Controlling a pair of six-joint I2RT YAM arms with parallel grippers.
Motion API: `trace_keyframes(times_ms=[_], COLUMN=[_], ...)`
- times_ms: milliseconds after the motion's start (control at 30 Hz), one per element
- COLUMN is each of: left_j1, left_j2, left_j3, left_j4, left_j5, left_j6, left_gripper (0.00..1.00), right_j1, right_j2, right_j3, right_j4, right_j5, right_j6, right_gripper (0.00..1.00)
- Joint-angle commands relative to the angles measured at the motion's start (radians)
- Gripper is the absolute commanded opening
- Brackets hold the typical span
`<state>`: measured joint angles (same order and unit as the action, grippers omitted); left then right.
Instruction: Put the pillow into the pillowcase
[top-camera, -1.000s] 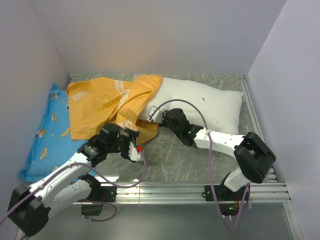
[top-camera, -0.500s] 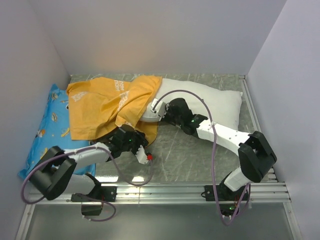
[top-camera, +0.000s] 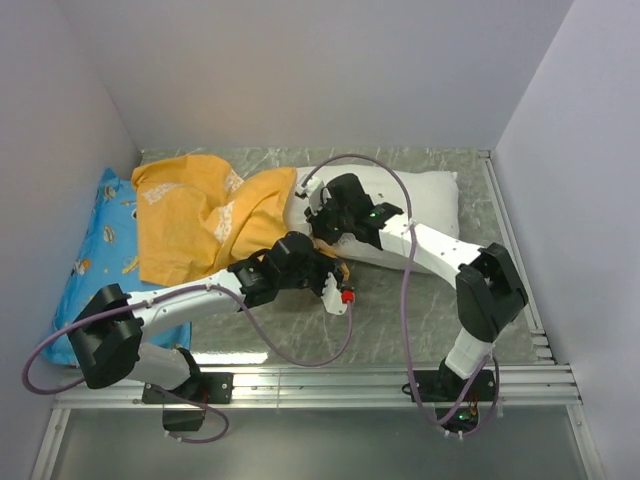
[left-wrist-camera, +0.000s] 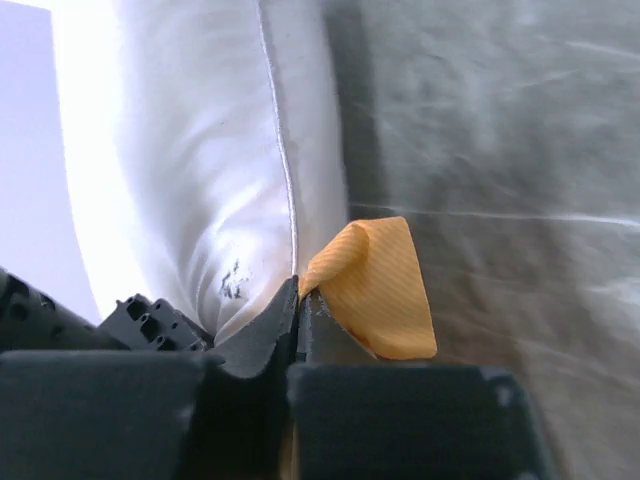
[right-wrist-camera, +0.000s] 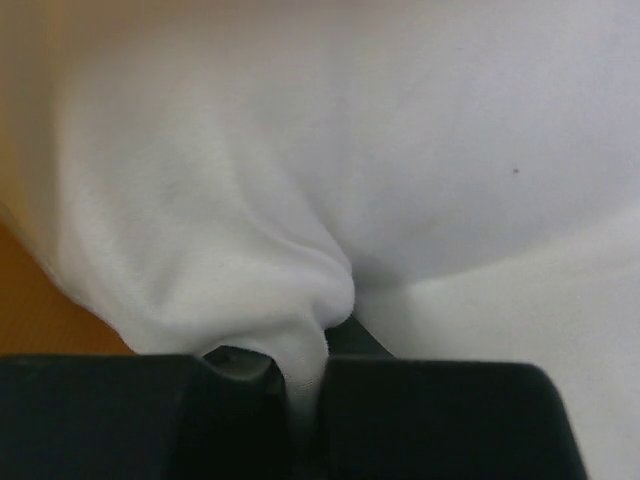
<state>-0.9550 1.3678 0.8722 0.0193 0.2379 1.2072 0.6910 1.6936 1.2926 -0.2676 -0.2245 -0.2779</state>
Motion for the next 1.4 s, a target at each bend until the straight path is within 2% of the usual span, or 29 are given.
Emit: trace_keyframes(times_ms=[0,33,67,100,133,167,233,267,300,367,400,433,467,500,600,633,700,767,867,900,1000,1033,1167,1267,1333,1367], left_j1=[-0.056,-0.059,-0.06,-0.062,-0.062,-0.062,-0.064,-0.064,-0.062,-0.044,0.017,0.062,0.115,0.234,0.425,0.461,0.545,0.585,0.631,0.657,0.699,0.706,0.729,0.754,0.774,0.779], left_j2=[-0.036,-0.058,-0.082,-0.145,-0.179,-0.214,-0.304,-0.324,-0.347,-0.349,-0.343,-0.34,-0.335,-0.317,-0.261,-0.245,-0.182,-0.126,-0.003,0.057,0.141,0.155,0.18,0.194,0.22,0.226], left_j3=[0.015,-0.01,-0.009,0.005,0.037,0.053,0.114,0.134,0.157,0.25,0.279,0.324,0.341,0.358,0.402,0.406,0.416,0.459,0.542,0.563,0.62,0.632,0.608,0.614,0.642,0.648], left_j4=[0.062,0.047,0.015,-0.116,-0.166,-0.201,-0.289,-0.297,-0.321,-0.376,-0.393,-0.409,-0.41,-0.418,-0.42,-0.403,-0.349,-0.319,-0.309,-0.318,-0.302,-0.295,-0.237,-0.235,-0.281,-0.292], left_j5=[0.146,0.152,0.168,0.239,0.274,0.305,0.359,0.344,0.325,0.25,0.239,0.233,0.244,0.259,0.285,0.276,0.256,0.236,0.149,0.141,0.116,0.116,0.097,0.101,0.129,0.138], left_j6=[-0.09,-0.11,-0.162,-0.19,-0.228,-0.333,-0.441,-0.566,-0.627,-0.778,-0.834,-0.891,-1.004,-1.052,-1.169,-1.187,-1.239,-1.261,-1.252,-1.246,-1.262,-1.268,-1.27,-1.281,-1.305,-1.308], left_gripper=[0.03,0.19,0.28,0.39,0.58,0.65,0.77,0.78,0.79,0.79,0.79,0.8,0.8,0.8,0.8,0.8,0.8,0.8,0.81,0.81,0.81,0.81,0.83,0.84,0.83,0.83], right_j1=[0.012,0.01,0.01,0.012,0.013,0.012,0.013,0.015,0.016,0.005,-0.001,-0.008,-0.019,-0.056,-0.16,-0.182,-0.218,-0.245,-0.268,-0.271,-0.275,-0.275,-0.269,-0.243,-0.239,-0.24], right_j2=[0.087,0.089,0.087,0.077,0.069,0.061,0.038,0.017,0.0,-0.096,-0.139,-0.182,-0.257,-0.291,-0.299,-0.275,-0.192,-0.065,0.137,0.181,0.329,0.362,0.543,0.596,0.583,0.566], right_j3=[-0.012,-0.059,-0.087,-0.116,-0.171,-0.196,-0.249,-0.26,-0.271,-0.282,-0.283,-0.27,-0.254,-0.233,-0.08,0.019,0.089,0.204,0.41,0.497,0.606,0.66,0.78,0.781,0.732,0.711], right_j4=[0.064,0.082,0.093,0.103,0.12,0.122,0.107,0.091,0.068,-0.014,-0.047,-0.115,-0.151,-0.18,-0.271,-0.281,-0.239,-0.211,-0.234,-0.231,-0.22,-0.213,-0.317,-0.453,-0.513,-0.51], right_j5=[-0.237,-0.252,-0.292,-0.308,-0.323,-0.341,-0.397,-0.417,-0.465,-0.496,-0.506,-0.513,-0.521,-0.527,-0.547,-0.515,-0.405,-0.313,-0.262,-0.239,-0.207,-0.2,-0.262,-0.335,-0.416,-0.43], right_j6=[0.204,0.219,0.241,0.246,0.249,0.249,0.22,0.203,0.188,0.116,0.089,0.035,0.013,-0.001,-0.007,0.02,0.048,0.074,0.126,0.143,0.196,0.225,0.221,0.093,0.007,-0.004], right_gripper=[0.0,0.0,0.0,0.0,0.0,0.0,0.0,0.08,0.27,0.46,0.55,0.72,0.77,0.78,0.79,0.79,0.79,0.8,0.83,0.88,0.92,0.98,0.99,1.0,0.65,0.44])
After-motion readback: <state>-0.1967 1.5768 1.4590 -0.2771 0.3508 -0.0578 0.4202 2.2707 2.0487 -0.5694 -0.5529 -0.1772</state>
